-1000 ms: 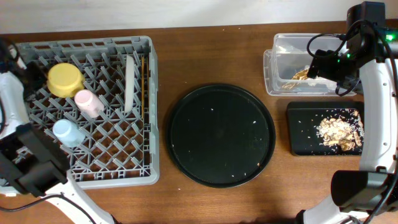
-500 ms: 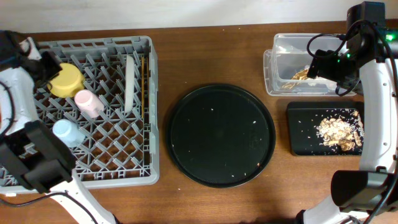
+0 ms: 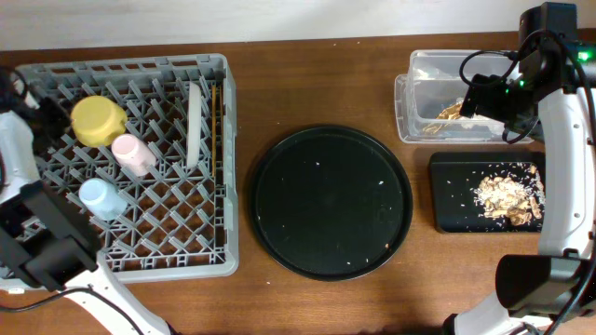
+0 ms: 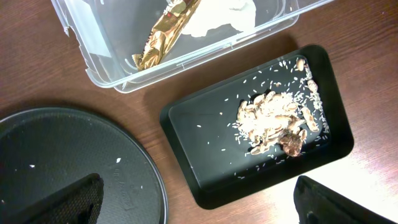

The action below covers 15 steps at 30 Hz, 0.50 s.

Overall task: Sort waste into correct bins and load items into the dishwasher rack
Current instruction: 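Adjust the yellow bowl in the rack and open the left gripper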

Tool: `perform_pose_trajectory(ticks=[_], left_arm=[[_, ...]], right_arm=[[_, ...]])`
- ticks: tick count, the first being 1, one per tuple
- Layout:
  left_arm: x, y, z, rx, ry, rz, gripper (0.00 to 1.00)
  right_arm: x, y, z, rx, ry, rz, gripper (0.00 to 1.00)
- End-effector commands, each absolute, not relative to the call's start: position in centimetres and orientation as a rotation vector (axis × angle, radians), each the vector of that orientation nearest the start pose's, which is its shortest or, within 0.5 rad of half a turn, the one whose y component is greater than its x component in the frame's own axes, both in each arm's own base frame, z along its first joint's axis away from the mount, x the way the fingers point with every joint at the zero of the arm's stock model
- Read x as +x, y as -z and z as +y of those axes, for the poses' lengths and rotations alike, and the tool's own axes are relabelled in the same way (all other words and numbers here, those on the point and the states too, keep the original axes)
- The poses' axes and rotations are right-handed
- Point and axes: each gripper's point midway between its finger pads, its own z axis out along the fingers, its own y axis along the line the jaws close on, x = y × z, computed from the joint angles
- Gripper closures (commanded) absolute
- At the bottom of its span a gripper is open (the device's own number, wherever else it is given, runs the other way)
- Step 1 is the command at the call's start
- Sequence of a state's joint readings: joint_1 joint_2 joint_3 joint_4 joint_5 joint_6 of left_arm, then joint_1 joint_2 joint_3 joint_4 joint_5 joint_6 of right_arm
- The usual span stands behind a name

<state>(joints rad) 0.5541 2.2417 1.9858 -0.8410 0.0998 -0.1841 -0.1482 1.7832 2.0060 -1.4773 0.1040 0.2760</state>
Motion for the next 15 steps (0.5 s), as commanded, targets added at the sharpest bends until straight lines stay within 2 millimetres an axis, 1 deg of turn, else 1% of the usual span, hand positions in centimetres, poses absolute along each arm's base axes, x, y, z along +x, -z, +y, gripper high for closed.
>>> perform_pose_trajectory(ticks=[1, 3, 4, 6, 7, 8, 12, 13, 14, 15], left_arm=[[48.0, -10.9, 26.2, -0.942, 0.163, 2.453, 1.00], [48.6, -13.5, 24.4, -0.925, 0.309, 2.394, 1.00], [48.8, -15.2, 23.4, -0.914, 0.386, 2.361, 1.00], [48.8, -18.0, 21.7, -0.898, 0.506, 2.311, 1.00], [48.7, -19.0, 21.0, -0.895, 0.547, 2.296, 1.00], [48.3, -20.6, 19.9, -0.899, 0.616, 2.275, 1.00], [46.2, -24.6, 16.6, -0.878, 0.778, 2.258, 1.00], [45.4, -25.3, 15.8, -0.881, 0.813, 2.266, 1.00], [44.1, -25.8, 14.7, -0.905, 0.854, 2.288, 0.98], [42.9, -25.9, 13.9, -0.942, 0.878, 2.317, 0.95]], right_arm=[[37.1, -25.9, -7.4, 0.607, 0.114, 2.730, 0.01], [37.1, -25.9, -7.4, 0.608, 0.114, 2.729, 0.01], [37.1, -25.9, -7.4, 0.608, 0.114, 2.729, 0.01], [37.1, -25.9, -7.4, 0.608, 0.114, 2.729, 0.01], [37.1, -25.9, -7.4, 0.607, 0.114, 2.730, 0.01], [37.1, -25.9, -7.4, 0.607, 0.114, 2.729, 0.01], [37.1, -25.9, -7.4, 0.607, 0.114, 2.729, 0.01], [37.1, -25.9, -7.4, 0.608, 0.114, 2.729, 0.01], [37.1, -25.9, -7.4, 0.607, 0.114, 2.730, 0.01], [37.1, -25.9, -7.4, 0.608, 0.114, 2.729, 0.01]])
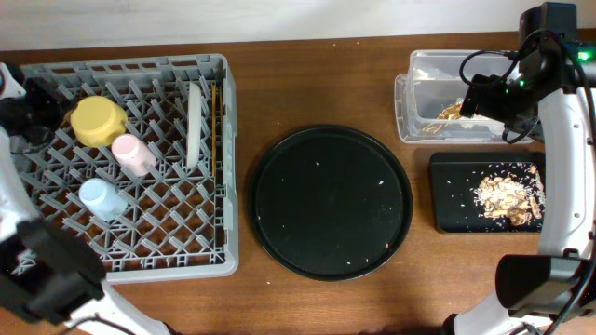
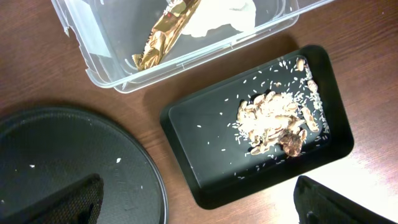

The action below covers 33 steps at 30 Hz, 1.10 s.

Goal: Sort waste into correct bins and load items into the dishwasher rack

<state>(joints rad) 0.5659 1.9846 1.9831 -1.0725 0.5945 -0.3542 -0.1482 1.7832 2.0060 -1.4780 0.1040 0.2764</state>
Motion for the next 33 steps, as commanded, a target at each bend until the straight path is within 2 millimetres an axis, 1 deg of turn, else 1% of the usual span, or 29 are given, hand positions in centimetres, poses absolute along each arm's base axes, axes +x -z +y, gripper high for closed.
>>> perform_pose_trajectory(ticks=[1, 3, 4, 6, 8, 9, 11, 12, 13, 16, 18, 20, 23, 26, 28, 30, 31, 33], left_arm=[[41.9, -25.8, 13.2, -0.974, 0.897, 2.346, 0.92], [40.0, -25.2, 12.0, -1.006, 0.930, 2.421, 0.89], [39.3, -25.0, 11.6, -0.969, 0.931, 2.459, 0.89], [38.2, -24.6, 10.9, -0.906, 0.931, 2.522, 0.92], [37.1, -24.6, 9.9, -0.884, 0.979, 2.559, 0.94], [36.8, -24.7, 9.4, -0.848, 1.003, 2.571, 0.94], [35.8, -25.3, 8.0, -0.720, 1.081, 2.594, 0.94], [35.2, -25.5, 7.5, -0.677, 1.109, 2.606, 0.96], [35.1, -25.6, 7.4, -0.648, 1.114, 2.605, 0.99], [34.5, -25.8, 7.6, -0.614, 1.035, 2.630, 1.00], [33.6, -26.1, 7.9, -0.606, 0.946, 2.658, 1.00], [31.9, -26.3, 8.0, -0.604, 0.841, 2.692, 0.99], [28.9, -26.6, 7.2, -0.602, 0.745, 2.718, 0.99], [26.5, -26.9, 5.6, -0.592, 0.735, 2.706, 0.98], [25.4, -26.8, 4.9, -0.592, 0.736, 2.705, 0.99], [23.5, -26.1, 3.7, -0.600, 0.750, 2.714, 0.99], [22.2, -25.7, 2.4, -0.600, 0.785, 2.703, 0.98], [20.8, -25.2, 1.1, -0.595, 0.821, 2.685, 0.98]], right_arm=[[37.1, -25.9, -7.4, 0.608, 0.114, 2.729, 0.01], [37.1, -25.9, -7.4, 0.608, 0.114, 2.729, 0.01], [37.1, -25.9, -7.4, 0.607, 0.114, 2.729, 0.01], [37.1, -25.9, -7.4, 0.608, 0.114, 2.729, 0.01], [37.1, -25.9, -7.4, 0.607, 0.114, 2.730, 0.01], [37.1, -25.9, -7.4, 0.608, 0.114, 2.729, 0.01], [37.1, -25.9, -7.4, 0.608, 0.114, 2.729, 0.01], [37.1, -25.9, -7.4, 0.607, 0.114, 2.729, 0.01], [37.1, -25.9, -7.4, 0.607, 0.114, 2.729, 0.01], [37.1, -25.9, -7.4, 0.608, 0.114, 2.729, 0.01], [37.1, -25.9, -7.4, 0.608, 0.114, 2.729, 0.01], [37.1, -25.9, -7.4, 0.607, 0.114, 2.729, 0.01], [37.1, -25.9, -7.4, 0.607, 0.114, 2.730, 0.01], [37.1, -25.9, -7.4, 0.607, 0.114, 2.730, 0.01], [37.1, -25.9, -7.4, 0.607, 0.114, 2.730, 0.01], [37.1, -25.9, -7.4, 0.608, 0.114, 2.729, 0.01], [37.1, -25.9, -7.4, 0.607, 0.114, 2.729, 0.01], [37.1, -25.9, -7.4, 0.608, 0.114, 2.729, 0.01]])
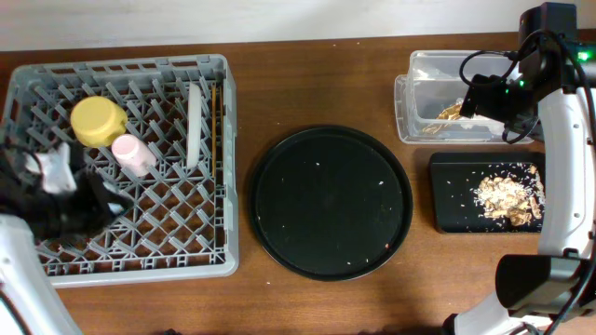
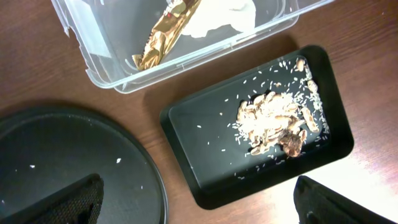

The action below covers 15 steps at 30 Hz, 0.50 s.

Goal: Sort waste into correct bins and load items into the dishwasher rack

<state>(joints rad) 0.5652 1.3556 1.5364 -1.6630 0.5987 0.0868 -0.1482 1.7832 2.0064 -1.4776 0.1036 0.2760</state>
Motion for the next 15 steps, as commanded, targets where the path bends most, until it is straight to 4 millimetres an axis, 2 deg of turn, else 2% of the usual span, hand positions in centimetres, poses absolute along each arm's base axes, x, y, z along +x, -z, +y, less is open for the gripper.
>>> perform_pose_trajectory(ticks=[1, 2, 3, 7, 11, 13, 15], left_arm=[[20.2, -25.0, 0.6, -0.594, 0.827, 2.681, 0.98], [19.2, -24.7, 0.0, -0.607, 0.831, 2.685, 0.82], [18.4, -24.4, -0.5, -0.612, 0.837, 2.689, 0.01], [17.1, -24.2, -0.9, -0.626, 0.785, 2.680, 0.01], [15.6, -23.2, 1.0, -0.645, 0.551, 2.753, 0.01], [15.4, -22.9, 1.6, -0.636, 0.500, 2.768, 0.01], [16.7, -23.0, 2.7, -0.564, 0.432, 2.726, 0.01]], right_arm=[[37.1, -25.9, -7.4, 0.608, 0.114, 2.729, 0.01], [37.1, -25.9, -7.4, 0.607, 0.114, 2.729, 0.01], [37.1, -25.9, -7.4, 0.607, 0.114, 2.730, 0.01], [37.1, -25.9, -7.4, 0.608, 0.114, 2.729, 0.01], [37.1, -25.9, -7.4, 0.607, 0.114, 2.729, 0.01], [37.1, -25.9, -7.4, 0.608, 0.114, 2.729, 0.01], [37.1, -25.9, -7.4, 0.608, 0.114, 2.729, 0.01]])
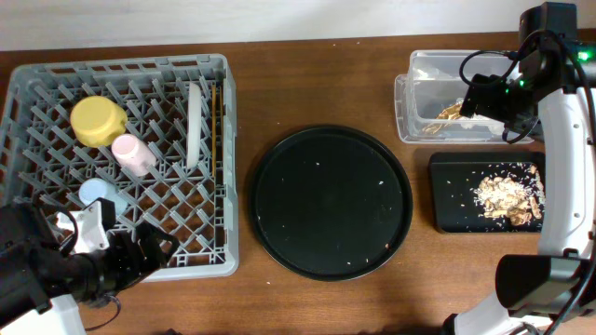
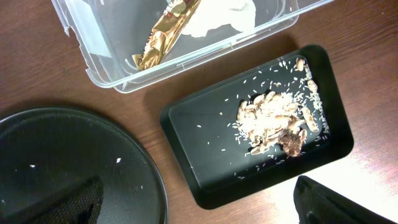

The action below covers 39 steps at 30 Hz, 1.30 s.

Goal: Sort waste into correct bins and load items into the dishwasher rack

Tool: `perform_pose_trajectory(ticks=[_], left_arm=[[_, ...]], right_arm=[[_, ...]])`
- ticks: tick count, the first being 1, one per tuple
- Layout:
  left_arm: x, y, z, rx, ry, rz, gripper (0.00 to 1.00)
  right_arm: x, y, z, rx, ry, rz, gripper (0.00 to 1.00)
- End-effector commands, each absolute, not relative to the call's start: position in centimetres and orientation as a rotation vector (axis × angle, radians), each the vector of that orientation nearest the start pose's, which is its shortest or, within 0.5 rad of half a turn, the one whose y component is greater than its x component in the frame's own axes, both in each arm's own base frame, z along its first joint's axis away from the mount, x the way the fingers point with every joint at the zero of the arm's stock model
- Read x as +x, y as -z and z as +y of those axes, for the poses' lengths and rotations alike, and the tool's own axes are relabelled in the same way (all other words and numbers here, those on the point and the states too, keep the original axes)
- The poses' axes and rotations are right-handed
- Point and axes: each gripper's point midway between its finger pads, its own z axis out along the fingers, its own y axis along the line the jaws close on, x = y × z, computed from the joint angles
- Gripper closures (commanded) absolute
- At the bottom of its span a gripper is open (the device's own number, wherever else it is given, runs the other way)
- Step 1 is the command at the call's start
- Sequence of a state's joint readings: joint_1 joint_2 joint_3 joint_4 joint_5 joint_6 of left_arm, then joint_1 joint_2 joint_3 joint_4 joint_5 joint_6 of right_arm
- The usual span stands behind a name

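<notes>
The grey dishwasher rack [image 1: 219, 167] stands at the left and holds a yellow cup [image 1: 98, 120], a pink cup [image 1: 132, 154], a pale blue cup [image 1: 98, 193] and an upright white plate [image 1: 195, 125]. My left gripper [image 1: 158, 249] hangs over the rack's front edge, and its jaws are too dark to read. My right gripper [image 2: 202, 202] is open and empty, high above the clear waste bin [image 2: 99, 74]. That bin holds a gold wrapper [image 2: 163, 32] and white paper. The black tray [image 2: 205, 149] holds food scraps [image 2: 273, 121]. The round black plate [image 1: 331, 202] carries only crumbs.
The clear bin [image 1: 406, 102] and the black tray [image 1: 452, 200] sit close together at the right table edge. The round plate [image 2: 74, 168] lies between the rack and the tray, with bare wood around it. My right arm [image 1: 563, 140] runs along the right side.
My left arm was over the rack's left middle, hiding the blue cup. It is now at the rack's front-left corner and the cup shows again. The right arm has not moved.
My left arm stood at the rack's left edge, then at its far left corner, then over the rack's middle left, and now at its front. The cups, plate, bin and tray kept their places. My right gripper stayed open above the bin.
</notes>
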<state>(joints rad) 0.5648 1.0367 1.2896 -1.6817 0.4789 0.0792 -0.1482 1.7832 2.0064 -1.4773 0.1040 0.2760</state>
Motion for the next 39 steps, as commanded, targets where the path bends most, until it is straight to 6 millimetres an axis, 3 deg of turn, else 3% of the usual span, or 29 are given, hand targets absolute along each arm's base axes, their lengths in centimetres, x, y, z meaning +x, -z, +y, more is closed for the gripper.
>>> perform_pose_trajectory(ticks=[1, 5, 10, 16, 21, 22, 25, 28, 39], left_arm=[[17.3, -23.2, 2.8, -0.489, 0.423, 2.708, 0.01], [19.2, -22.8, 1.7, -0.023, 0.460, 2.621, 0.01], [20.9, -19.1, 0.0, 0.139, 0.551, 2.475, 0.00], [23.2, -13.8, -3.1, 0.461, 0.452, 2.229, 0.01], [24.9, -13.2, -6.2, 0.714, 0.309, 1.906, 0.01], [25.2, -13.6, -6.5, 0.708, 0.279, 1.851, 0.01], [26.1, -13.0, -4.7, 0.415, 0.249, 1.931, 0.01], [26.2, -12.3, -3.7, 0.259, 0.214, 1.966, 0.01], [25.6, -15.0, -3.3, 0.241, 0.077, 1.843, 0.01]], right_arm=[[37.1, -25.9, -7.4, 0.607, 0.114, 2.729, 0.01], [37.1, -25.9, -7.4, 0.607, 0.114, 2.730, 0.01], [37.1, -25.9, -7.4, 0.608, 0.114, 2.729, 0.01], [37.1, -25.9, -7.4, 0.607, 0.114, 2.729, 0.01], [37.1, -25.9, -7.4, 0.607, 0.114, 2.729, 0.01], [37.1, -25.9, -7.4, 0.607, 0.114, 2.729, 0.01], [37.1, -25.9, -7.4, 0.608, 0.114, 2.729, 0.01], [37.1, -25.9, -7.4, 0.608, 0.114, 2.729, 0.01], [37.1, -25.9, -7.4, 0.608, 0.114, 2.729, 0.01]])
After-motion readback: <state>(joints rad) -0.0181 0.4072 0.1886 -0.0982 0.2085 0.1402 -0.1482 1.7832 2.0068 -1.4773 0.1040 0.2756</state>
